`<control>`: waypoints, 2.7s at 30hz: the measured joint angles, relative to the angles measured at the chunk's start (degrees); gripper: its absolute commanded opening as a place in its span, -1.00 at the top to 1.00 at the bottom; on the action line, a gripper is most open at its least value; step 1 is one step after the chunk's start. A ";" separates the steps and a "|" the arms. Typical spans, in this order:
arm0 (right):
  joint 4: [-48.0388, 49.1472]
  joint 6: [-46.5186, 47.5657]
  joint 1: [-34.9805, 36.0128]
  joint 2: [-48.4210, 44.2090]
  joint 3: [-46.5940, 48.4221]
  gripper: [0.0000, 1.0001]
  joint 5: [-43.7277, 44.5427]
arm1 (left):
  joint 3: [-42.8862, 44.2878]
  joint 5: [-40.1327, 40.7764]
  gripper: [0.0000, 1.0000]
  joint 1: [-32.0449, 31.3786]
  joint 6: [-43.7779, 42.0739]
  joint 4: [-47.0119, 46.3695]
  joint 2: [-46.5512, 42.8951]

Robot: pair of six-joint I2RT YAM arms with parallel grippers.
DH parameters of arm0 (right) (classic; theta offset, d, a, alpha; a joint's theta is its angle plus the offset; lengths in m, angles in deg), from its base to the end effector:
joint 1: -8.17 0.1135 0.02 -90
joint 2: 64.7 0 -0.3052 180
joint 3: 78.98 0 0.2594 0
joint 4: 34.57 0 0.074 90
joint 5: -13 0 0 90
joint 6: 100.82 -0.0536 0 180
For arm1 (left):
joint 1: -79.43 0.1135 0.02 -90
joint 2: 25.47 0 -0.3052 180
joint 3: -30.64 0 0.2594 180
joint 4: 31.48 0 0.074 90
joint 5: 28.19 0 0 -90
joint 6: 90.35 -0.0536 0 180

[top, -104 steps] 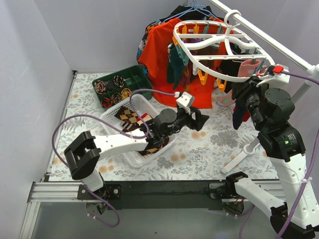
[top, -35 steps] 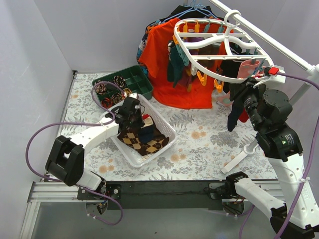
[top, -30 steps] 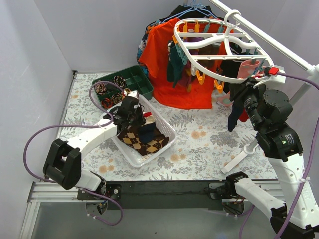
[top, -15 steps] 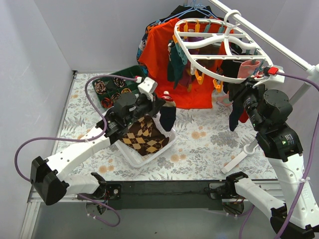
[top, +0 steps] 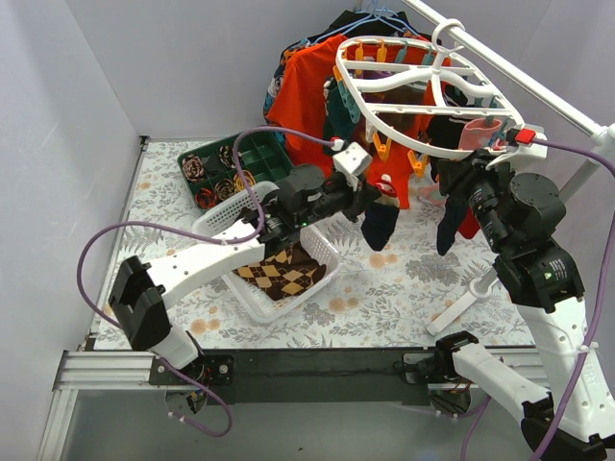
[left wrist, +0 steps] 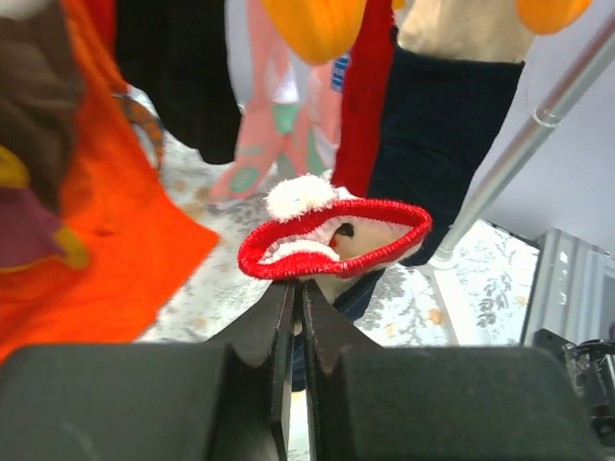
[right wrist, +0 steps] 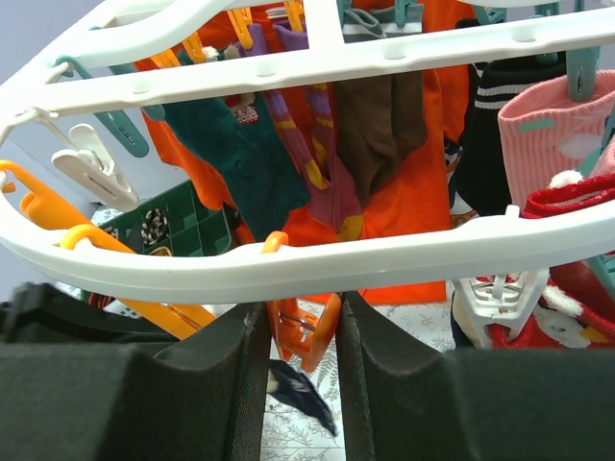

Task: Clip the socks to the hanger
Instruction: Clamp the sock onto the hanger.

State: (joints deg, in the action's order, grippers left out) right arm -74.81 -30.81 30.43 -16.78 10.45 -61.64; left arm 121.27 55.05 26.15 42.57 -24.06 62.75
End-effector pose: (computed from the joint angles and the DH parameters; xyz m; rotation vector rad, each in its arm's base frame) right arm 0.1307 0.0381 0.5147 0.1826 1.5508 0.3754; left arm 0.2320 -0.3215 0.4183 0.2662 1.8300 -1.3321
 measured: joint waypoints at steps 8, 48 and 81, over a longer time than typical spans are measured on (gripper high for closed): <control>0.11 0.87 0.00 -0.37 0.00 0.97 -1.16 | 6.99 1.62 1.00 -3.54 2.95 0.61 7.89; 0.50 2.95 0.00 -0.35 -0.11 0.97 -3.98 | 19.47 11.89 1.00 -9.07 -2.23 5.55 12.24; 1.55 6.78 0.00 -0.59 -1.03 0.97 -6.54 | 22.01 9.92 1.00 -9.07 -1.14 7.17 12.39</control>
State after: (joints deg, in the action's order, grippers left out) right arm -73.26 -24.03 30.43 -17.37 9.42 -68.18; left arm 143.28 64.97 17.08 41.43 -16.89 75.14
